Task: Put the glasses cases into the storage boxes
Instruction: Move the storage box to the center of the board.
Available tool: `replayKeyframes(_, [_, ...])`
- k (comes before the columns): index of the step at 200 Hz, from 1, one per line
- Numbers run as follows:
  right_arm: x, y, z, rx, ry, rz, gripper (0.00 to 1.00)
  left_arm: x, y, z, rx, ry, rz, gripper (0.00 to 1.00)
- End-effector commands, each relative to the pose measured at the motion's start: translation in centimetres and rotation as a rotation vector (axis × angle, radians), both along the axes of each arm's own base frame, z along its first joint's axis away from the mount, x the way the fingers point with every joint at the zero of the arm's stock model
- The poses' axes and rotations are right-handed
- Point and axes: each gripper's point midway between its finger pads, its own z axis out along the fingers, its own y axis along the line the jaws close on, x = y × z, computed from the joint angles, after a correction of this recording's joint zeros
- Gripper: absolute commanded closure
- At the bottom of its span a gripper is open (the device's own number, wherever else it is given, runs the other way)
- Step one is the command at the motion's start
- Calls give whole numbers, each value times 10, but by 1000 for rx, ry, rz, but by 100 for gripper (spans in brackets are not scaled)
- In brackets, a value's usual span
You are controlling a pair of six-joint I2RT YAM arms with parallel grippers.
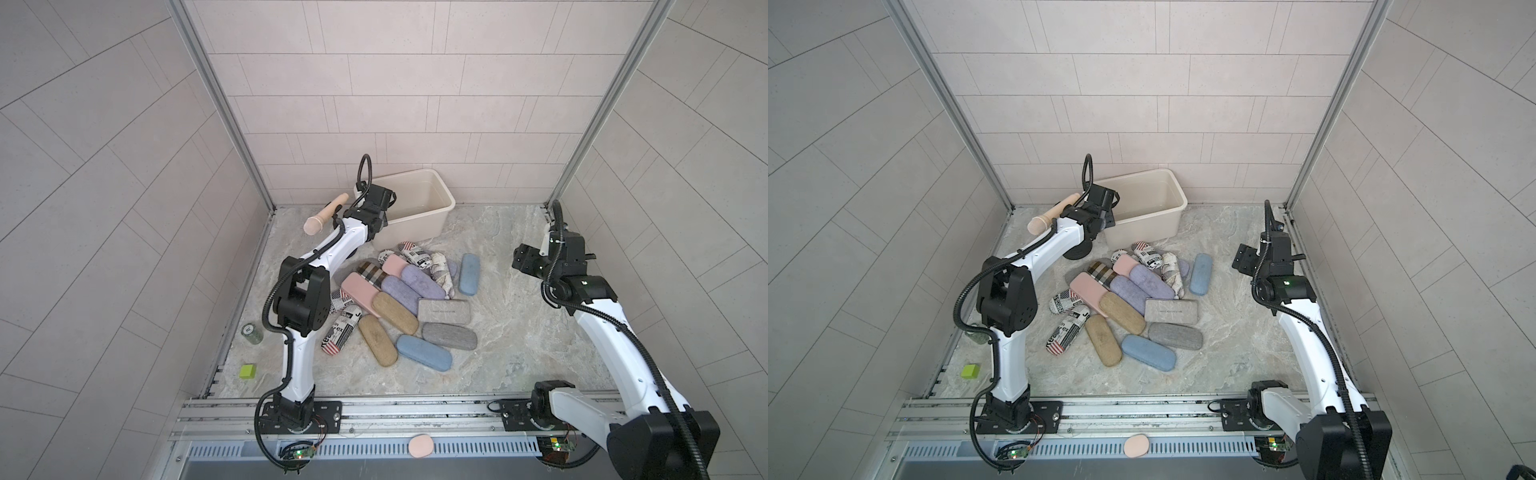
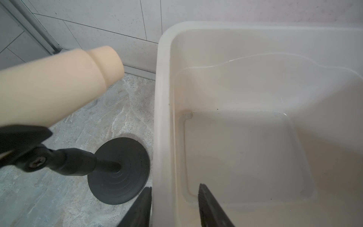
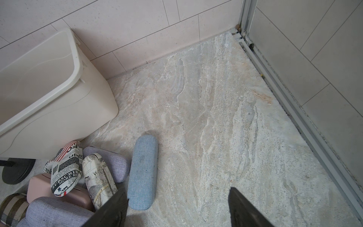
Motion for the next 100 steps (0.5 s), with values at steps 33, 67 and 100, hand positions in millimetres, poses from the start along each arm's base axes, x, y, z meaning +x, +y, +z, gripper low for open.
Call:
replayKeyframes(33, [-1, 0, -2, -5, 2, -2, 20, 12, -29, 14, -47, -55, -168, 77])
replayKeyframes(67, [-1, -2, 1, -8, -2, -12, 20, 14, -55, 22, -133, -78, -271, 88])
replayKeyframes(100, [2, -2, 4, -3, -7, -16, 21, 10, -78, 30, -179, -90, -343, 92])
